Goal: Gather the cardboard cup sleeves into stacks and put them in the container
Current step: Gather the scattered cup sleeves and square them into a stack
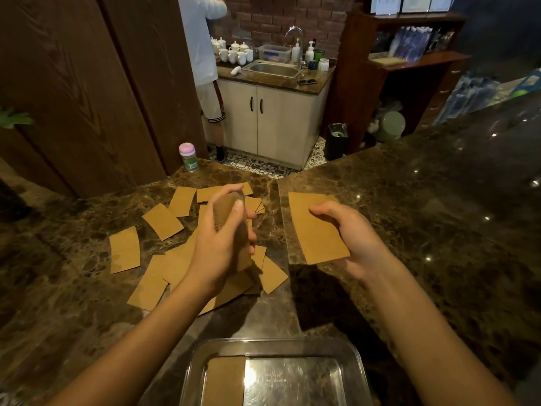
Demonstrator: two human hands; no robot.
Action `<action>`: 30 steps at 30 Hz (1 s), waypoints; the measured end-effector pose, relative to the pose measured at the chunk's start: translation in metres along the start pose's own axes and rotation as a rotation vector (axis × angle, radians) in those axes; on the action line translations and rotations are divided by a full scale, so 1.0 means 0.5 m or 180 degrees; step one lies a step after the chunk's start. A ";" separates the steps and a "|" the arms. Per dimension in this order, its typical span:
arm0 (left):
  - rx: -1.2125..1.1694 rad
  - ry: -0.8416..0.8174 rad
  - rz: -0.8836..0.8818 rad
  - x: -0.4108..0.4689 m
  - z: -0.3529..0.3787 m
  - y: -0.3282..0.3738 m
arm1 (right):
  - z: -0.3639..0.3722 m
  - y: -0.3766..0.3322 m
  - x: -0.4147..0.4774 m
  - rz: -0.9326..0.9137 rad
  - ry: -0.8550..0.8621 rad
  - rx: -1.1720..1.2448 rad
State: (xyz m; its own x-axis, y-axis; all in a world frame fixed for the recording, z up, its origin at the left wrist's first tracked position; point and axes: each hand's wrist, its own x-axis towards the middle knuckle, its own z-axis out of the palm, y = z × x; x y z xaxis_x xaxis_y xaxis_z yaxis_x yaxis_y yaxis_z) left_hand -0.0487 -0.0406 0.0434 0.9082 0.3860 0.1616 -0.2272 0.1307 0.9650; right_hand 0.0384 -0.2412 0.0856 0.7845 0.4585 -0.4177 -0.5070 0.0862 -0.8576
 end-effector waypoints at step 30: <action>-0.1504 -0.0194 -0.0646 -0.024 0.072 0.020 | 0.061 0.018 -0.013 -0.1649 0.0714 -0.0230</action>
State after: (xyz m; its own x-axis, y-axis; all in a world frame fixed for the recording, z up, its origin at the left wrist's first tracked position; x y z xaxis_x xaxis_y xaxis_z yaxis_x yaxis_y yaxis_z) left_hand -0.0492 -0.0771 0.0583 0.9661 0.2581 0.0062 -0.1656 0.6010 0.7819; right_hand 0.0182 -0.2165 0.0898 0.9849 0.1726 0.0163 -0.0163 0.1854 -0.9825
